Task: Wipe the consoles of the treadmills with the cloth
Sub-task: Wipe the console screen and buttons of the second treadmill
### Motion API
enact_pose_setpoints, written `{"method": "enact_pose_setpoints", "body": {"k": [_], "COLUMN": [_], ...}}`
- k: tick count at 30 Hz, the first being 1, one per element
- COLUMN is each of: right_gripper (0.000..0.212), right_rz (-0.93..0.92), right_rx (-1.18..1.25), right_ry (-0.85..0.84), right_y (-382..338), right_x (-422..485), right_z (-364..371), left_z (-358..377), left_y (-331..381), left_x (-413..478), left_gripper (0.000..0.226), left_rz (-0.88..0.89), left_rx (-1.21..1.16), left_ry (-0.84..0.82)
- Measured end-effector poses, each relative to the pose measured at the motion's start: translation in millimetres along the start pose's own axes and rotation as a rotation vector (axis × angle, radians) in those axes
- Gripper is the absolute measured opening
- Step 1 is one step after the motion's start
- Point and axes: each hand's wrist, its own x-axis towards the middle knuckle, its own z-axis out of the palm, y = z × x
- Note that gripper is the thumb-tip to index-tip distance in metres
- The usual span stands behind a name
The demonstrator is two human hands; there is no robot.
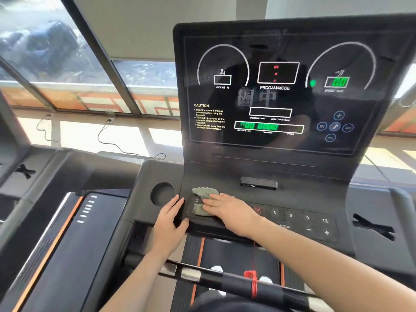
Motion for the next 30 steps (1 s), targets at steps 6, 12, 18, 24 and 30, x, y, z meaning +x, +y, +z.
{"method": "enact_pose_setpoints", "body": {"k": [6, 12, 18, 24, 30], "right_gripper": [0.052, 0.044, 0.020, 0.021, 0.029], "right_rz": [0.096, -0.028, -0.068, 0.091, 0.402], "right_rx": [-0.121, -0.383, -0.623, -0.544, -0.359], "right_ry": [0.049, 0.066, 0.206, 0.274, 0.490], "right_y": [7.9, 28.3, 79.3, 114.6, 137.3], "right_x": [25.7, 36.8, -3.8, -79.9, -163.9], "right_z": [-19.5, -33.7, -64.3, -49.3, -17.4], "left_z": [2.0, 4.1, 18.3, 36.2, 40.7], "left_y": [16.6, 25.2, 37.8, 48.0, 42.8], "left_x": [-0.4, -4.5, -10.4, -18.5, -19.7], "left_gripper": [0.058, 0.076, 0.086, 0.091, 0.090], "left_rz": [-0.061, -0.065, -0.072, -0.052, -0.042], "left_rx": [-0.028, 0.054, 0.150, 0.226, 0.266], "left_ry": [0.029, 0.008, 0.049, 0.078, 0.107]}}
